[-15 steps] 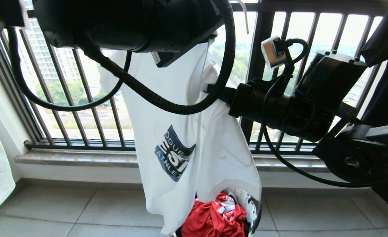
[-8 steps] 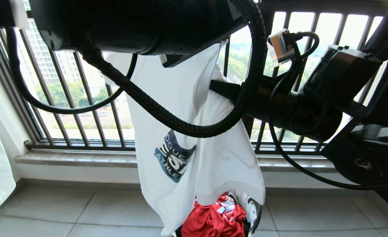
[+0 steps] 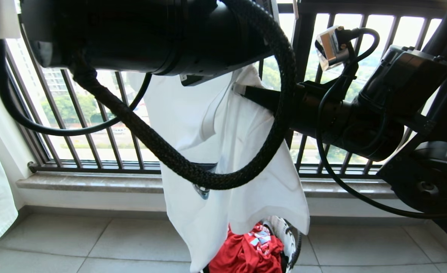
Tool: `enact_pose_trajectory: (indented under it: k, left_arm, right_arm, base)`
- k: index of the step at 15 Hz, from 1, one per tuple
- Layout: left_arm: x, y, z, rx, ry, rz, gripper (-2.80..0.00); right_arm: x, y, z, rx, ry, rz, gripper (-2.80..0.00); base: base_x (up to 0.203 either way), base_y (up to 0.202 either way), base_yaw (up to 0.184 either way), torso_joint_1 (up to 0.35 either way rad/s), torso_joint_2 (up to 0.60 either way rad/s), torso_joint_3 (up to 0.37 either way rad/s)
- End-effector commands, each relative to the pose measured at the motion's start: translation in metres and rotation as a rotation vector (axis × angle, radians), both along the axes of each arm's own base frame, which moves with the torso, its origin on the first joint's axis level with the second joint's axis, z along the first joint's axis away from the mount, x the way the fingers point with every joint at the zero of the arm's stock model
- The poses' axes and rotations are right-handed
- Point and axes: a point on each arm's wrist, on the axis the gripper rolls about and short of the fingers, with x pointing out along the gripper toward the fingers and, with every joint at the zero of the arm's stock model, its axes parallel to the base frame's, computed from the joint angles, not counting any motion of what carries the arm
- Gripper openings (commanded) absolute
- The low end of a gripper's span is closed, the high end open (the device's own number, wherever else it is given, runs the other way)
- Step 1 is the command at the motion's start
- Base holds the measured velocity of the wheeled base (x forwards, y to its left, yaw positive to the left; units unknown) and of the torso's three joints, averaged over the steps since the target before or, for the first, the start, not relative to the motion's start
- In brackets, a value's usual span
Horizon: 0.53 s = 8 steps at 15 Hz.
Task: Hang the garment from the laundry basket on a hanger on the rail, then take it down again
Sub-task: Hang the clothes on the clothes rack
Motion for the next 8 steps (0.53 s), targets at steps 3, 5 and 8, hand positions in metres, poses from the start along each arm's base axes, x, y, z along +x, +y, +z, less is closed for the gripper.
enact_pose_trajectory:
  k: [3,5,8]
  left_arm:
    - [-0.010,0.007,-0.016,0.156,0.123,-0.013,0.00]
    - [-0.017,0.016,-0.015,0.164,0.137,-0.012,0.00]
    - [-0.030,0.035,-0.017,0.199,0.160,-0.014,0.00]
  right_arm:
    - [-0.001,-0.002,0.006,0.020,-0.003,0.003,-2.80]
    - [-0.002,-0.003,0.008,0.024,-0.008,0.002,-2.80]
    - [-0.003,-0.006,0.010,0.027,-0.012,-0.003,-2.80]
  base:
    - [0.000,0.000,0.000,0.000,0.00,0.000]
    - [0.000,0.000,0.000,0.000,0.00,0.000]
    - [0.000,0.000,0.000,0.000,0.00,0.000]
